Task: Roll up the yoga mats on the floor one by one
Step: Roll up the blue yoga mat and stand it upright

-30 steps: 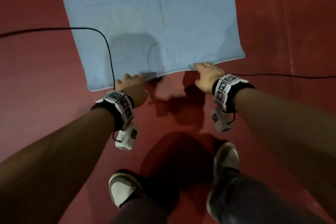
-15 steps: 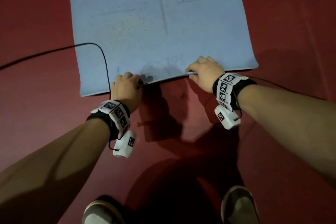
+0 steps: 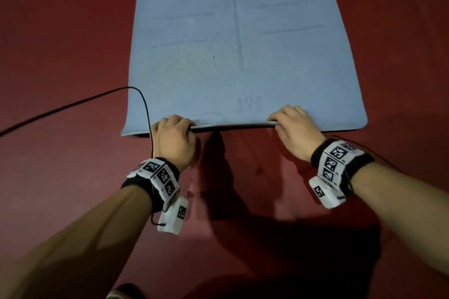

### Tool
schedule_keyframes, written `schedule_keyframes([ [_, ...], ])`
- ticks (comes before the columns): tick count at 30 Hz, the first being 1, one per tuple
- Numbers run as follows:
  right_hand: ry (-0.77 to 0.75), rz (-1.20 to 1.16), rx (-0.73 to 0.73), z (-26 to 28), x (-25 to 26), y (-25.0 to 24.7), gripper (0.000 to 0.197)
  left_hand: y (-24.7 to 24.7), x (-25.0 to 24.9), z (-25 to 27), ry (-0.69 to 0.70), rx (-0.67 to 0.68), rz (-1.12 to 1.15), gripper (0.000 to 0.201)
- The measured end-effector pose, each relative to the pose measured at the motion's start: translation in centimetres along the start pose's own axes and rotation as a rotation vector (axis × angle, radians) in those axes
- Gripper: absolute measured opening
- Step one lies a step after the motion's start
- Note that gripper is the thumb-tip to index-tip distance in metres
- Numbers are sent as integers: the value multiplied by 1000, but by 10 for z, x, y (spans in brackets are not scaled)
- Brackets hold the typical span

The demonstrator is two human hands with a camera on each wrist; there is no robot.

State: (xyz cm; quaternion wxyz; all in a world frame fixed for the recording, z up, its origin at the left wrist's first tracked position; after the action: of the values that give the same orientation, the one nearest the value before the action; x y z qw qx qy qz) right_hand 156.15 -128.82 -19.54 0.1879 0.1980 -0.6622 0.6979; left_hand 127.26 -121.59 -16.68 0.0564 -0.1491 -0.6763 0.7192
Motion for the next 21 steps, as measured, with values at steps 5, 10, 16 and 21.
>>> schedule_keyframes([
  [5,11,12,-119,7,0,-3,14,5,0,9,4,12,-6,25],
  [10,102,138,-298,9,5,-5,11,9,-6,5,-53,-7,7,25],
  [16,88,85,-256,10,-1,-11,12,6,-7,3,-63,-29,28,29],
  [21,119,39,-139,21,-16,-26,19,7,-19,21,-4,38,60,42],
])
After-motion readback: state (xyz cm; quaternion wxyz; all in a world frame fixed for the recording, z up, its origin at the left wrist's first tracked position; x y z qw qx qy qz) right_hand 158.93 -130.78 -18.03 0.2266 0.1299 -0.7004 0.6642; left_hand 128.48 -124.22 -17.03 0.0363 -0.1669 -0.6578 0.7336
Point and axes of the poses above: each hand's wrist, its own z-axis away from the middle knuckle, its own y-axis out of the palm, x = y × z, the point moved 2 cm from there along -z, towards the middle knuckle, and after that the axes turned 8 degrees about -z, right-handed, at the moved point
